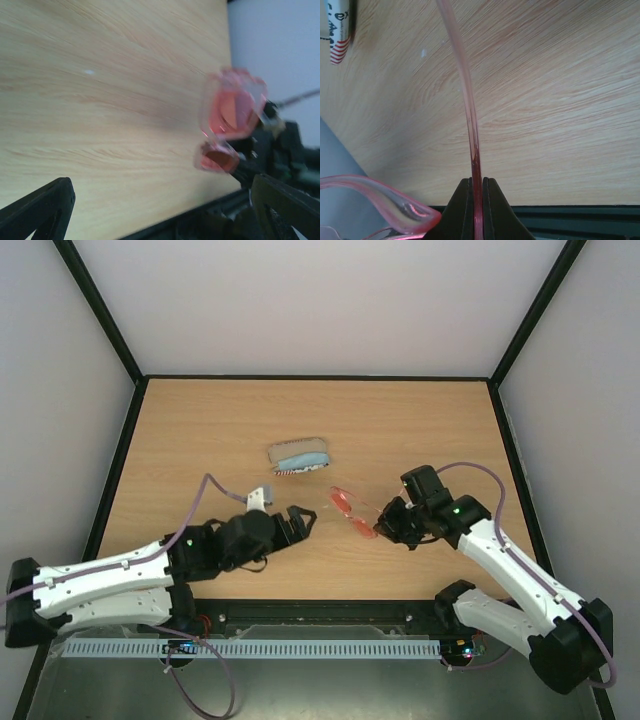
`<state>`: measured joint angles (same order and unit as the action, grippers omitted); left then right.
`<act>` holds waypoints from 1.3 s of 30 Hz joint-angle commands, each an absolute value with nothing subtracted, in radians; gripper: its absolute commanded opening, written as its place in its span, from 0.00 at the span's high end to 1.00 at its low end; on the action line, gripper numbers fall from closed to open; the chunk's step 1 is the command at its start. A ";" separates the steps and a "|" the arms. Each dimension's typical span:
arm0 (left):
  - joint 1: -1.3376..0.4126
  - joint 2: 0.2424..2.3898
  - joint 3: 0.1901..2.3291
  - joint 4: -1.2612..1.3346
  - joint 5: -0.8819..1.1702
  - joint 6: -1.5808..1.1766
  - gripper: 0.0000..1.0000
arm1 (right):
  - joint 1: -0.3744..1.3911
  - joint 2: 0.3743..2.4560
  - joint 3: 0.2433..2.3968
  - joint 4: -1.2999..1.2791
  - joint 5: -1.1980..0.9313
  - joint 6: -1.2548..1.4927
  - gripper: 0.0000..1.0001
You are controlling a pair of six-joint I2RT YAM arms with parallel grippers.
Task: Organize the sunglasses
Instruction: Fold the sunglasses.
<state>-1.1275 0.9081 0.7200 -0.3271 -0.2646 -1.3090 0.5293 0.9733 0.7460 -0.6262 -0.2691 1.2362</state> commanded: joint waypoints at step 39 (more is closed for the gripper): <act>-1.255 1.215 0.770 0.242 -0.360 -1.122 0.01 | 0.540 0.744 0.673 -0.706 -0.416 1.361 0.99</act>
<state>-1.2579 1.1973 0.7406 0.1959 -0.3569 -1.1393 0.5308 0.7429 0.6460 -0.6392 -0.3992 1.3708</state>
